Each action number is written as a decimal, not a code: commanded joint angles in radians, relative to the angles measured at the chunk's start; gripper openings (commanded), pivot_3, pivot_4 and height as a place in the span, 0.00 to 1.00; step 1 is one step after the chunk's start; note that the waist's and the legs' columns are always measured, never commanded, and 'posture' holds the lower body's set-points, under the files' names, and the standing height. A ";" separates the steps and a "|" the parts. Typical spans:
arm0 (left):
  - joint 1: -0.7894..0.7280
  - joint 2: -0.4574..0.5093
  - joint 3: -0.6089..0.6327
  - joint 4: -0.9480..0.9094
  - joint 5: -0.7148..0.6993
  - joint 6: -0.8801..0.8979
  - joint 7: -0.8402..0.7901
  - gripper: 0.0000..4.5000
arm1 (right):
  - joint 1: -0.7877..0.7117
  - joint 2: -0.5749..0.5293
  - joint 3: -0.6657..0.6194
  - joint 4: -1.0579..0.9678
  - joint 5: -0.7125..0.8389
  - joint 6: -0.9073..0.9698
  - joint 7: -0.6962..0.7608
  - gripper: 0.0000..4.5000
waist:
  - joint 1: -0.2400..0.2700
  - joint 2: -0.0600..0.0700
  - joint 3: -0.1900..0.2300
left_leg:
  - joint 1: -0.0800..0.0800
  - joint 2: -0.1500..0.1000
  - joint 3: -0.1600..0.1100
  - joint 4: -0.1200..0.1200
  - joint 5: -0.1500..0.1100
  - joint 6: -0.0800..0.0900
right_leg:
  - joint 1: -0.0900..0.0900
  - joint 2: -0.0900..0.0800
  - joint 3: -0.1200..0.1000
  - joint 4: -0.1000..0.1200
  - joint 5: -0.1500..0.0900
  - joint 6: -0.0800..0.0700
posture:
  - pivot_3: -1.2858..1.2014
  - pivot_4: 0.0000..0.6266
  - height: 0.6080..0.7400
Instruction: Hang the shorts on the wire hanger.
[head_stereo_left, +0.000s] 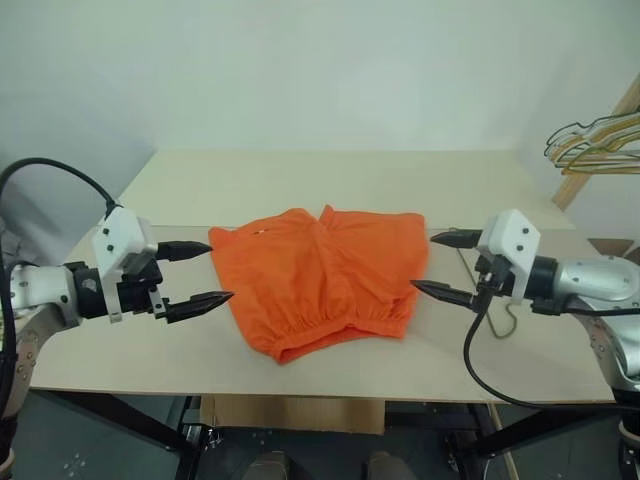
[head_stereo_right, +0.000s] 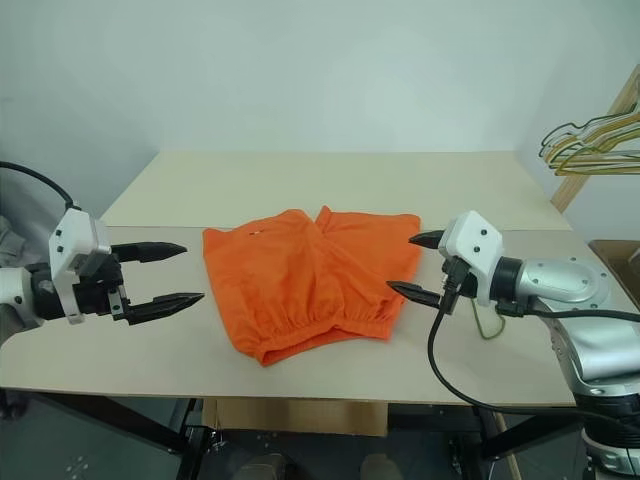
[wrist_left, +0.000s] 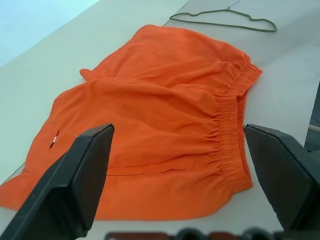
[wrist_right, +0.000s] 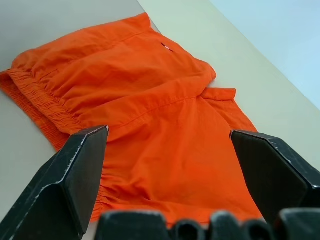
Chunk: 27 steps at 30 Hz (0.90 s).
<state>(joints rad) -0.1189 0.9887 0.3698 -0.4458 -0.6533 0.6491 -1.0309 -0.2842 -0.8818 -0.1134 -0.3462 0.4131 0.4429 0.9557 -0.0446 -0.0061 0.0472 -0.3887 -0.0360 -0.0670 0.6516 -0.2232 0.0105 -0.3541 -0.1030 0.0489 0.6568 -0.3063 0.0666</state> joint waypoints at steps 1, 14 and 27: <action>-0.020 0.008 0.015 -0.009 -0.008 -0.028 -0.007 1.00 | -0.002 -0.010 -0.038 -0.031 0.003 -0.017 -0.007 1.00 | 0.000 0.000 0.000 | 0.000 0.000 0.000 0.000 0.000 0.000 | 0.000 0.000 0.000 0.000 0.000 0.000 | 0.49 0.01 1.00; -0.100 0.043 -0.051 0.010 -0.037 -0.043 -0.107 1.00 | -0.041 0.008 0.028 -0.107 -0.008 0.023 -0.054 1.00 | -0.001 0.000 0.000 | 0.000 0.000 0.000 0.000 0.000 0.000 | 0.000 0.000 0.000 0.000 0.000 0.000 | 0.47 0.01 1.00; -0.229 -0.004 -0.155 0.125 -0.013 -0.095 -0.186 1.00 | -0.202 0.146 0.511 -0.119 -0.340 -0.030 -0.087 1.00 | -0.059 -0.002 0.000 | -0.001 0.001 0.001 0.000 0.000 0.000 | -0.002 0.002 0.001 0.001 0.000 0.000 | 0.44 0.00 1.00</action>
<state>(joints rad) -0.3157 0.9855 0.2184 -0.3374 -0.6704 0.5758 -1.2048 -0.4278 -0.7499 0.3375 -0.5076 0.1590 0.4890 0.8453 -0.1037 -0.0078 0.0467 -0.3896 -0.0348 -0.0662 0.6517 -0.2232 0.0103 -0.3560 -0.1012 0.0499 0.6570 -0.3063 0.0663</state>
